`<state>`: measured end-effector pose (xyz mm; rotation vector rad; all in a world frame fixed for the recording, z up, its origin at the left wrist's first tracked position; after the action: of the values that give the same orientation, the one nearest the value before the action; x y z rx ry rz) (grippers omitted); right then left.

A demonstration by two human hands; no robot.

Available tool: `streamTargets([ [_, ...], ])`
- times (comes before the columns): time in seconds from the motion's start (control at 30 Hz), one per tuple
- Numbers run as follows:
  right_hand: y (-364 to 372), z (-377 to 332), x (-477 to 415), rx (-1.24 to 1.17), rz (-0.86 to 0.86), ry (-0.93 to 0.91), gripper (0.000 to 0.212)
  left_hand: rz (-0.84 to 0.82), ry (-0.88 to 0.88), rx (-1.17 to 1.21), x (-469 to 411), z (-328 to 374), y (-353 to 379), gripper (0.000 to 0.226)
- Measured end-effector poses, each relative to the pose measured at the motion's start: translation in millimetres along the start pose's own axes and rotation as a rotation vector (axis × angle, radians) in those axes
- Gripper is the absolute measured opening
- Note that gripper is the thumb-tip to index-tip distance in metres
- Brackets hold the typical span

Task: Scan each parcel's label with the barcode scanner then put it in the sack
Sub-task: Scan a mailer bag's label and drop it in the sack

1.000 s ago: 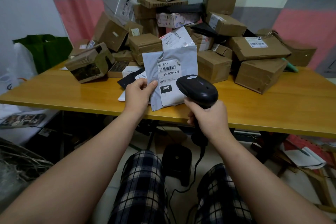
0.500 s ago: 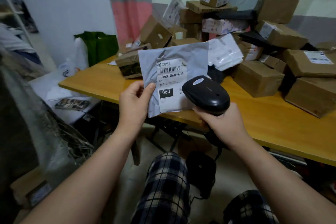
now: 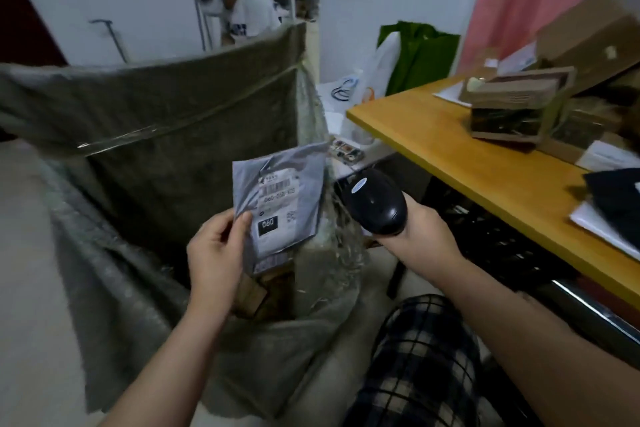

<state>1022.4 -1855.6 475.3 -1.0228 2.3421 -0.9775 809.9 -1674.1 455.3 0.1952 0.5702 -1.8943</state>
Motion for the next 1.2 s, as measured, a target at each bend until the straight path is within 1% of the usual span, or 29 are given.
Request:
streamTargets([
  [0.07,27,-10,-13,-0.009,-0.063,-0.024,0.041,0.031,0.006,-0.139,-7,-17,-25,0.009],
  [0.13,53,-18,-25,-0.015,-0.119,-0.048,0.041,0.015,0.02,-0.312,-21,-32,-37,0.01],
  [0.23,89,-28,-36,-0.072,-0.163,-0.071,0.042,-0.138,0.051,-0.624,-43,-50,-29,0.013],
  [0.33,115,-24,-45,-0.167,-0.132,-0.044,0.032,-0.31,0.071,-0.86,-66,-68,-11,0.009],
  [0.37,120,-21,-47,-0.193,-0.116,-0.031,0.029,-0.364,0.061,-0.922,-73,-76,-5,0.008],
  [0.43,127,-13,-50,-0.214,-0.094,-0.006,0.026,-0.46,0.022,-1.022,-82,-93,5,0.014],
  [0.53,132,1,-51,-0.226,-0.11,0.019,0.029,-0.631,-0.092,-1.151,-79,-122,18,0.028],
  [0.6,133,8,-49,-0.242,-0.127,0.031,0.031,-0.704,-0.137,-1.207,-71,-135,27,0.033],
  [0.67,129,14,-46,-0.251,-0.13,0.043,0.031,-0.701,-0.095,-1.191,-65,-132,38,0.03],
  [0.77,110,18,-41,-0.264,-0.068,0.063,0.03,-0.69,0.041,-1.109,-54,-101,62,0.033],
  [0.87,77,28,-33,-0.277,0.048,0.093,0.027,-0.663,0.207,-0.99,-40,-51,89,0.031],
  [0.97,31,42,-15,-0.315,0.163,0.137,0.037,-0.632,0.35,-0.898,-24,3,119,0.03],
  [1.03,-5,52,6,-0.349,0.271,0.151,0.038,-0.637,0.425,-0.838,-11,37,141,0.031],
  [1.1,-41,62,34,-0.381,0.385,0.153,0.034,-0.654,0.488,-0.764,4,68,163,0.031],
  [1.2,-88,78,78,-0.359,0.529,0.169,0.028,-0.699,0.595,-0.68,31,113,198,0.031],
])
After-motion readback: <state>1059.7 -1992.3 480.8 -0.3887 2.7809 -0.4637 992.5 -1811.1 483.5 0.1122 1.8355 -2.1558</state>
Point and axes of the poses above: each hand's wrist, its own x-axis away from the middle knuckle, its own y-axis out of the palm, z = x × y, the point moved 6 cm from there along -x, towards the middle knuckle, and after that the axes turned 4 degrees about -z, right-handed, at the moved point
